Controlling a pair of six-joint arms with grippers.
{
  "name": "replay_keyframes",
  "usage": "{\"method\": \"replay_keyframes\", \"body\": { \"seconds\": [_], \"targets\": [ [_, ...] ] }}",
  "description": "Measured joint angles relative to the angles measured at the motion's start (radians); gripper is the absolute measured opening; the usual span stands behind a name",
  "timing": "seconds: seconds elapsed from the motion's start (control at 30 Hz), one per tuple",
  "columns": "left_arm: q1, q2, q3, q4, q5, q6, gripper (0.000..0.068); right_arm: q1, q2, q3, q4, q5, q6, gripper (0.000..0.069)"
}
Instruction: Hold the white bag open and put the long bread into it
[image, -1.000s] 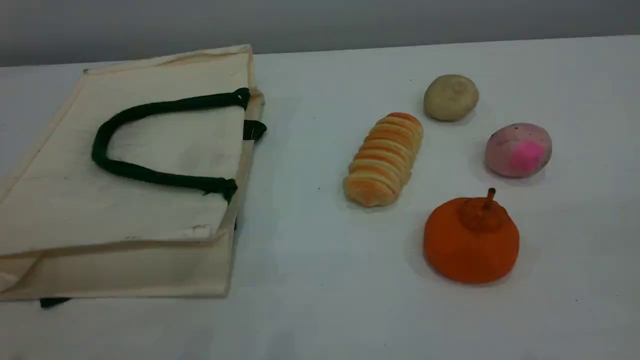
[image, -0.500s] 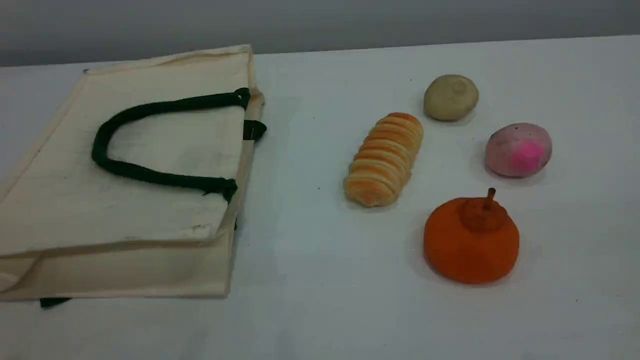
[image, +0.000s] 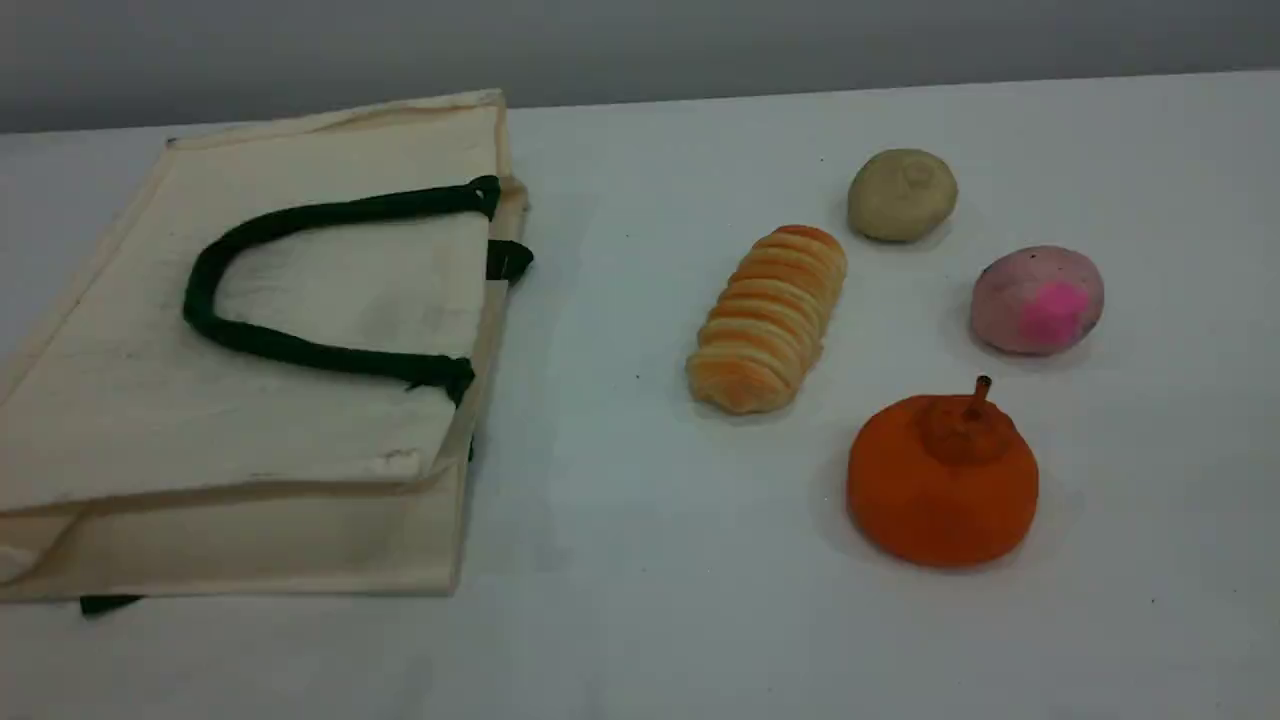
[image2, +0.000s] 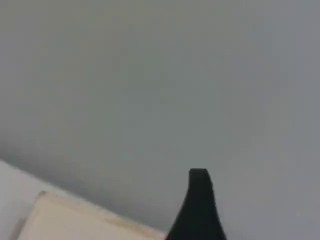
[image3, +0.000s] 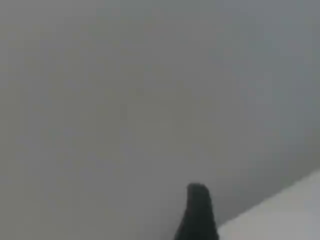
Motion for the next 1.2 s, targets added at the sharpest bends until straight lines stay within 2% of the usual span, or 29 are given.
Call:
{"method": "replay_keyframes", "body": {
  "seconds": [0.13,0.3,0.43,0.57,0.77,0.87,1.03,1.2],
  "targets": [
    [0.000,0.000,0.000,0.015,-0.079,-0.006,0.0531,0.000,0.000,0.000,-0.001,0.014,-0.012,0.0502],
    [0.000,0.001,-0.050,0.064,-0.039,-0.034,0.0531,0.001,0.000,-0.009,-0.007,0.063,-0.063,0.0502],
    [0.000,0.005,-0.110,0.121,0.000,-0.052,0.0531,0.001,0.000,-0.080,-0.007,0.083,-0.151,0.0502],
    [-0.001,0.062,-0.195,0.210,0.004,-0.055,0.0531,0.001,0.035,-0.157,-0.003,0.111,-0.204,0.0502],
    [-0.003,0.212,-0.335,0.362,0.008,-0.063,0.0531,0.001,0.161,-0.306,-0.002,0.205,-0.355,0.0502],
    [-0.005,0.312,-0.390,0.386,0.058,-0.064,0.0531,0.001,0.251,-0.363,0.003,0.227,-0.410,0.0502],
    [-0.062,0.477,-0.435,0.408,0.155,-0.048,0.0531,0.001,0.433,-0.430,0.005,0.248,-0.432,0.0502],
    [-0.165,0.679,-0.485,0.408,0.263,0.038,0.0531,0.001,0.651,-0.504,0.006,0.334,-0.470,0.0502]
  ]
}}
